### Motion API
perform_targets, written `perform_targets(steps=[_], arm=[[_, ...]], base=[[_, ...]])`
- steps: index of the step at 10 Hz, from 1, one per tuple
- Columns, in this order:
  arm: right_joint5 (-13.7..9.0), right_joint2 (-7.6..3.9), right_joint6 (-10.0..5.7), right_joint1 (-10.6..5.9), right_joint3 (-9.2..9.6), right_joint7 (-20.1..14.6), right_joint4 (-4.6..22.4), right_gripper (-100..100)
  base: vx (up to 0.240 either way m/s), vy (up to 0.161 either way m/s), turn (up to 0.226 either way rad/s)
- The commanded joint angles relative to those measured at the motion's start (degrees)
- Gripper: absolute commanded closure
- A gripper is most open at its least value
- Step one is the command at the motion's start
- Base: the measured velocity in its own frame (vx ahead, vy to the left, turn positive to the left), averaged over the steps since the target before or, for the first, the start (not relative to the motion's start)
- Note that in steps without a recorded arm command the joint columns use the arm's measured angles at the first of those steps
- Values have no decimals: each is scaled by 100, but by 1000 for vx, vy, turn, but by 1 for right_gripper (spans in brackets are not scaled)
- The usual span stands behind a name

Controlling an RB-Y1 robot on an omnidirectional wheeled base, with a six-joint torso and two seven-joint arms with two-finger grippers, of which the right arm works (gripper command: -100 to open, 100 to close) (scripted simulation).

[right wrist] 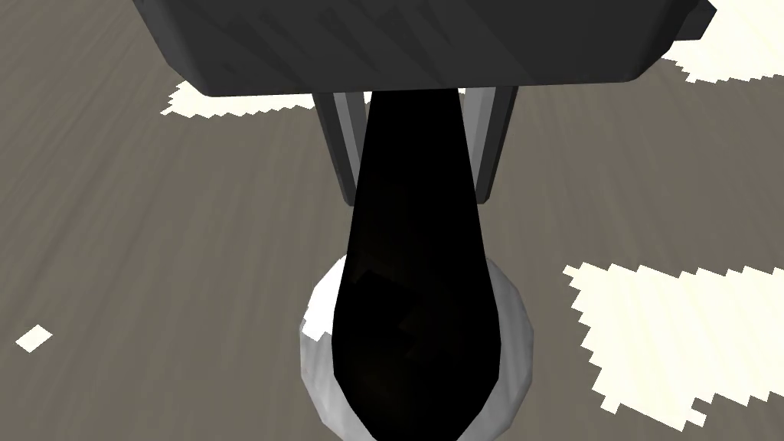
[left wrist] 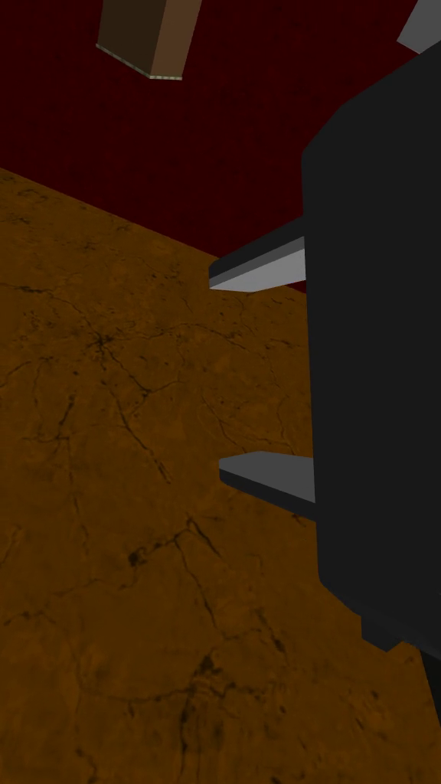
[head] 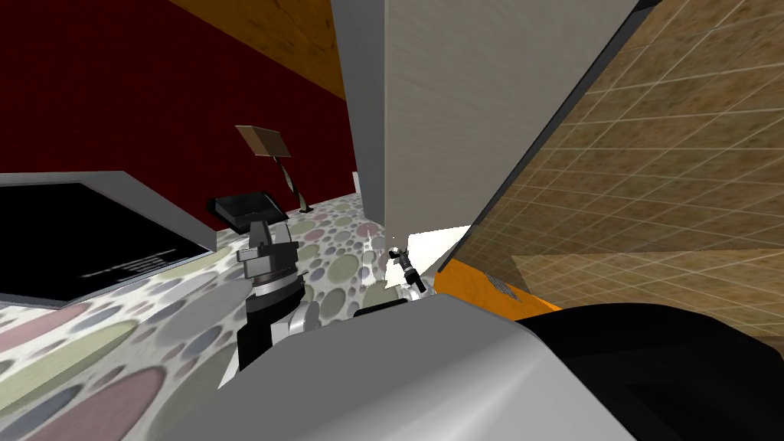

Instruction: Push the door open

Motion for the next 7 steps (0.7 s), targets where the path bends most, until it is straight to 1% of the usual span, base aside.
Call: perform_targets(steps=[1,4,5,6,7], arm=[[-68,-51,-51,-57,-192,38,63,100],[-157,-51,-68,-74,-456,122,123,100],[-157,-51,-68,-74,-456,122,123,100],[-201,-49,-77,-83,-589,164,153,100],[-201,-49,-77,-83,-589,164,153,100]], base=[[178,141,-52],[187,131,-78],[139,94,-42],[131,102,-69],[124,84,-39]])
